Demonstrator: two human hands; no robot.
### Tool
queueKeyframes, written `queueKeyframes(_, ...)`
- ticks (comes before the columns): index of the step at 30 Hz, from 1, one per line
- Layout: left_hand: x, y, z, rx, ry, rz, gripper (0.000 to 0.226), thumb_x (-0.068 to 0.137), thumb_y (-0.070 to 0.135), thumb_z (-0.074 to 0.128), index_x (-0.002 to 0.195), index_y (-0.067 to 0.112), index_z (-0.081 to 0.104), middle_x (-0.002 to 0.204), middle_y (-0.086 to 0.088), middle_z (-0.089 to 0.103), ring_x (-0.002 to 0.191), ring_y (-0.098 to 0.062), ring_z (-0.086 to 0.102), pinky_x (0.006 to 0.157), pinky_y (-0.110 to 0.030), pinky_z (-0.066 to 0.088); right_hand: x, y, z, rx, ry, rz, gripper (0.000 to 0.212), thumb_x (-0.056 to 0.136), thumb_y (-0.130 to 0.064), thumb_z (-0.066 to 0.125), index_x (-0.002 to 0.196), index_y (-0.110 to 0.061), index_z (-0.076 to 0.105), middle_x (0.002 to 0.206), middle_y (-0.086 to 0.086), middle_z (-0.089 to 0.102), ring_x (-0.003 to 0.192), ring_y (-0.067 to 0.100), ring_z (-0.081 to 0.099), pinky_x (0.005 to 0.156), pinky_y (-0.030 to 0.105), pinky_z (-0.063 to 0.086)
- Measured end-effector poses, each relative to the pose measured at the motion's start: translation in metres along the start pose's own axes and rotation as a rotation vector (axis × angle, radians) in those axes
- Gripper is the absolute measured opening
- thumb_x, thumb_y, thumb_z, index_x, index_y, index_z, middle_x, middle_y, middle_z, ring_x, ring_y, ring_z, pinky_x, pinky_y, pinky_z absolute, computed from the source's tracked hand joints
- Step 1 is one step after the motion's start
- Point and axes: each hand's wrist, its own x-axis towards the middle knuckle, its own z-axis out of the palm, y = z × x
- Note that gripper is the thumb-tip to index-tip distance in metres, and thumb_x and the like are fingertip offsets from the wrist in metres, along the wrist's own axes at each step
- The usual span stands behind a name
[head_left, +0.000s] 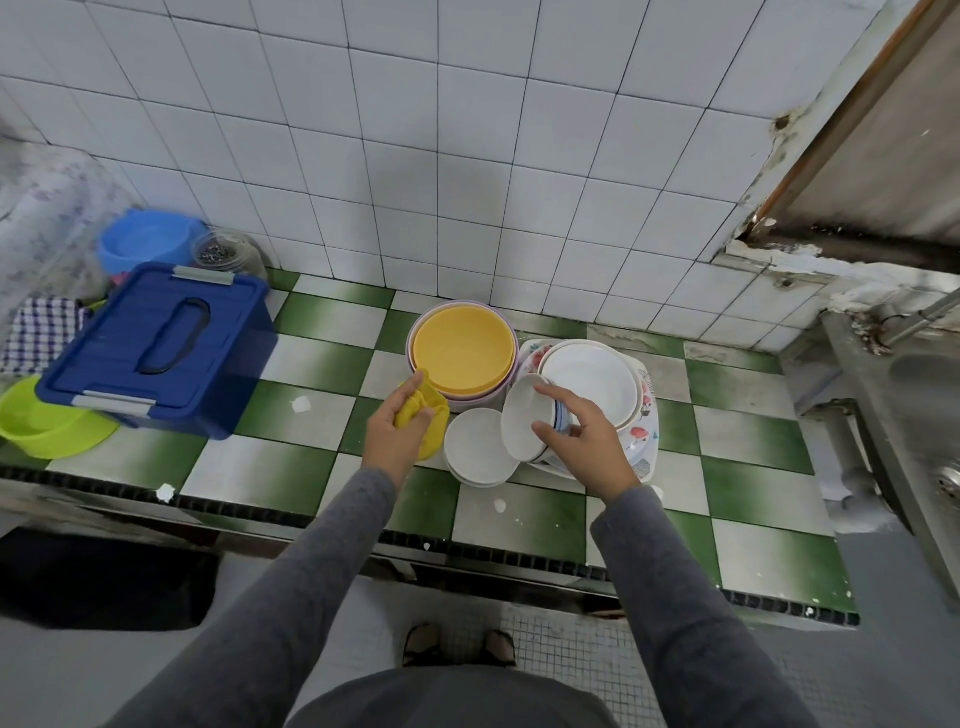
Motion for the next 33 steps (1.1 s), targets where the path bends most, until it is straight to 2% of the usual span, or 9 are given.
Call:
queueKeyframes(6, -0.001, 0.002, 0.001, 0.003, -0.003, 0.01, 0.048, 0.098, 0.006, 0.058, 0.135, 0.037, 0.055, 0.148, -0.004, 0.045, 0.123, -0.023, 0.046, 0.105, -0.045, 0.046, -0.001, -0.009, -0.001, -0.089, -0.013, -0.039, 0.045, 0.093, -0.022, 0.069, 0.129, -0.044, 0.055, 0.14, 0.002, 0.051, 0.128, 0.018, 0.043, 0.111, 0.042, 0.039)
queueKeyframes(9, -0.001, 0.002, 0.001, 0.013, -0.001, 0.012, 0.049, 0.098, 0.007, 0.058, 0.137, 0.035, 0.054, 0.149, -0.004, 0.043, 0.124, -0.024, 0.045, 0.105, -0.046, 0.045, -0.001, -0.012, -0.001, -0.121, -0.025, -0.052, 0.045, 0.094, -0.022, 0.069, 0.132, -0.041, 0.055, 0.14, 0.004, 0.05, 0.129, 0.02, 0.043, 0.11, 0.039, 0.039)
queueKeyframes(17, 0.0, 0.002, 0.004, 0.022, 0.015, 0.009, 0.048, 0.098, 0.007, 0.057, 0.136, 0.036, 0.055, 0.151, -0.005, 0.042, 0.128, -0.026, 0.044, 0.105, -0.046, 0.045, -0.004, -0.02, -0.001, -0.211, -0.059, -0.101, 0.045, 0.094, -0.022, 0.069, 0.133, -0.039, 0.057, 0.148, 0.007, 0.039, 0.138, 0.026, 0.036, 0.112, 0.05, 0.041)
queueKeyframes(22, 0.0, 0.003, 0.004, 0.03, 0.017, 0.009, 0.049, 0.098, 0.007, 0.056, 0.138, 0.034, 0.054, 0.151, -0.004, 0.042, 0.126, -0.024, 0.044, 0.105, -0.046, 0.045, -0.008, -0.024, -0.002, -0.305, -0.091, -0.181, 0.044, 0.095, -0.023, 0.067, 0.136, -0.035, 0.057, 0.152, 0.008, 0.034, 0.14, 0.028, 0.035, 0.115, 0.043, 0.038)
queueKeyframes(33, 0.0, 0.002, 0.006, 0.021, 0.019, 0.02, 0.047, 0.098, 0.009, 0.057, 0.133, 0.04, 0.055, 0.149, -0.004, 0.044, 0.128, -0.027, 0.045, 0.106, -0.048, 0.045, -0.008, -0.019, 0.004, -0.301, -0.08, -0.25, 0.044, 0.093, -0.022, 0.07, 0.133, -0.038, 0.06, 0.153, 0.009, 0.036, 0.139, 0.029, 0.036, 0.113, 0.049, 0.041)
